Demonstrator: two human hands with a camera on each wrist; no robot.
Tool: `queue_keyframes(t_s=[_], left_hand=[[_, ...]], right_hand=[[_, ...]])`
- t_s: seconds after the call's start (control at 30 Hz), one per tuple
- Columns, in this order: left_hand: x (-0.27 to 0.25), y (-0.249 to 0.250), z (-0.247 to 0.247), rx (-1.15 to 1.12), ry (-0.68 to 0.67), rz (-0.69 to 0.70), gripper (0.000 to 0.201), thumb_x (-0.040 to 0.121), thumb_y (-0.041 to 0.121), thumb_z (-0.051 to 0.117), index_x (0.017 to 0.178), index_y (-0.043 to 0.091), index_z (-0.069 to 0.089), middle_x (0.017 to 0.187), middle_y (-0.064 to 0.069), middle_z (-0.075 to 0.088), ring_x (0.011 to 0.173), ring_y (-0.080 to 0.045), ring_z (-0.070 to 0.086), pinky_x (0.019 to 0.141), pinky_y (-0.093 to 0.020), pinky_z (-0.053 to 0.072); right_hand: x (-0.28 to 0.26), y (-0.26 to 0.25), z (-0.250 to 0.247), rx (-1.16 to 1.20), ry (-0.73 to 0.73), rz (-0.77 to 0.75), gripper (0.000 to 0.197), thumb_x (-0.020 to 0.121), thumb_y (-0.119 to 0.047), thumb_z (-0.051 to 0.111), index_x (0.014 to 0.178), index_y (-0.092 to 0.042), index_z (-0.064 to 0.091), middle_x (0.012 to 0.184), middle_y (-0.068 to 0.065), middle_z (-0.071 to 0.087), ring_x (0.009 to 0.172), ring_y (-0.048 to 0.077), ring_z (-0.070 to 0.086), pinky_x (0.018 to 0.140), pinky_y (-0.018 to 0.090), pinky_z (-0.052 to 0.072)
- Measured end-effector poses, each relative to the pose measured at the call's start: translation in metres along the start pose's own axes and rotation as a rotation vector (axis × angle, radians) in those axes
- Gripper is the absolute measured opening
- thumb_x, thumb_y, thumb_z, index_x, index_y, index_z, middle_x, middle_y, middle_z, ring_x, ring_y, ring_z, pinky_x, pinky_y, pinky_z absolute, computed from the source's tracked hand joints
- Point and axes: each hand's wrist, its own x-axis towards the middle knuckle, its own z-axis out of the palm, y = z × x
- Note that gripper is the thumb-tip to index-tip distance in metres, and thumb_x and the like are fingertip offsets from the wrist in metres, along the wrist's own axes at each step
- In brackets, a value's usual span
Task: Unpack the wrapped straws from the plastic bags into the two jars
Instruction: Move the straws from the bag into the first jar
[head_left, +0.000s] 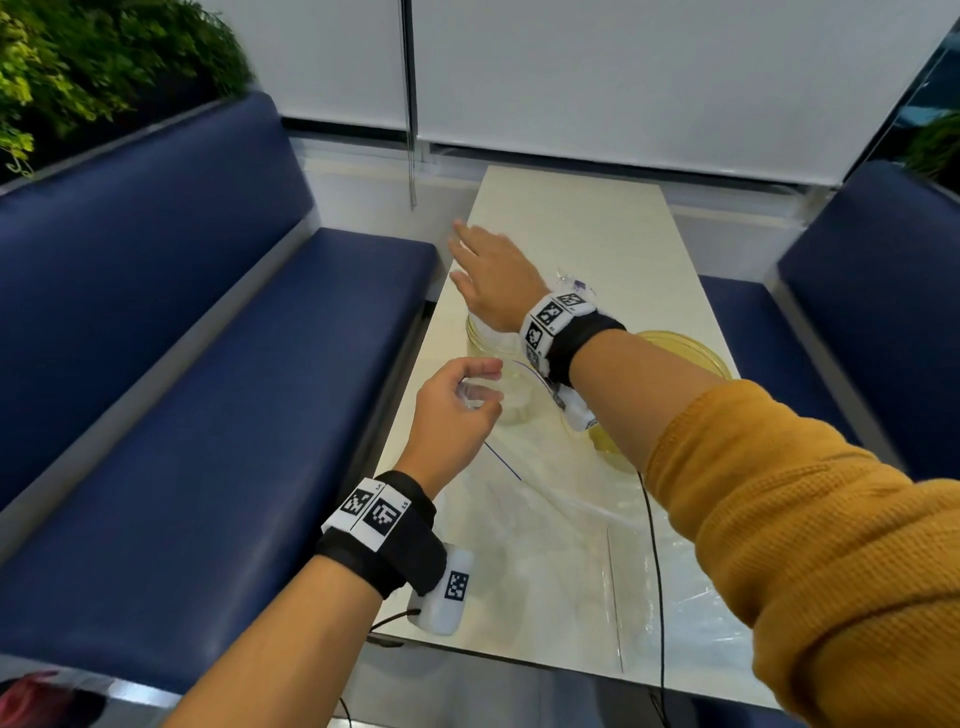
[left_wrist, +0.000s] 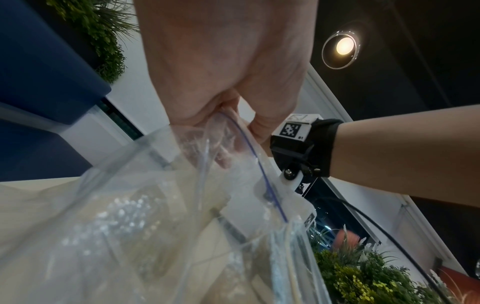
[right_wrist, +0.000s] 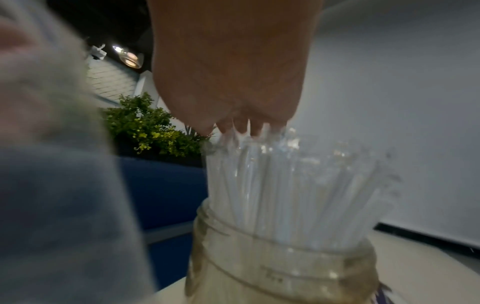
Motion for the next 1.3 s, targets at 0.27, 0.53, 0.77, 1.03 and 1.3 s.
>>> queue_keyframes(t_s=[0.27, 0.53, 0.77, 1.03, 1.3], left_hand=[[-0.002, 0.003, 0.004, -0.013, -0.061, 0.002, 0.051, 0.084, -0.016, 0.054, 0.124, 0.012, 0.064, 0.122, 0.002, 0.067, 0.100, -0.011, 0.072, 0.066, -0.016, 0.054], [-0.009, 0.000, 0.014, -0.016, -0.115, 0.061, 0.056, 0.081, -0.020, 0.052, 0.127, 0.010, 0.061, 0.129, -0.001, 0.063, 0.108, -0.015, 0.068, 0.071, -0.017, 0.055], [-0.024, -0.007, 0.020, -0.027, -0.173, 0.128, 0.063, 0.077, -0.023, 0.048, 0.127, 0.014, 0.062, 0.132, 0.000, 0.059, 0.110, -0.010, 0.067, 0.091, -0.021, 0.056], [-0.039, -0.008, 0.026, -0.029, -0.267, 0.128, 0.066, 0.081, -0.025, 0.047, 0.129, 0.016, 0.062, 0.135, 0.005, 0.057, 0.117, -0.010, 0.065, 0.099, -0.026, 0.054], [-0.037, -0.014, 0.016, 0.032, -0.291, 0.140, 0.068, 0.079, -0.025, 0.045, 0.132, 0.014, 0.060, 0.136, 0.002, 0.054, 0.115, -0.012, 0.064, 0.098, -0.022, 0.054]], right_hand=[[-0.046, 0.004, -0.055, 0.074, 0.112, 0.153, 0.042, 0.101, -0.046, 0.040, 0.122, -0.021, 0.067, 0.127, 0.004, 0.062, 0.116, 0.024, 0.056, 0.095, 0.039, 0.044], [-0.149, -0.037, -0.072, 0.215, -0.609, 0.356, 0.036, 0.095, -0.027, 0.050, 0.061, -0.013, 0.053, 0.066, 0.006, 0.065, 0.069, 0.027, 0.064, 0.062, 0.029, 0.048], [-0.181, -0.063, 0.005, 0.195, -0.869, 0.426, 0.039, 0.103, -0.031, 0.046, 0.127, -0.005, 0.061, 0.126, 0.014, 0.063, 0.114, 0.033, 0.062, 0.083, 0.034, 0.046], [-0.184, -0.075, 0.035, 0.289, -0.796, 0.396, 0.037, 0.105, -0.014, 0.047, 0.141, -0.007, 0.052, 0.145, 0.015, 0.053, 0.134, 0.031, 0.050, 0.111, 0.043, 0.039], [-0.174, -0.072, 0.055, 0.129, -0.991, 0.417, 0.034, 0.098, -0.012, 0.057, 0.132, -0.004, 0.057, 0.119, 0.015, 0.065, 0.105, 0.031, 0.068, 0.085, 0.042, 0.056]])
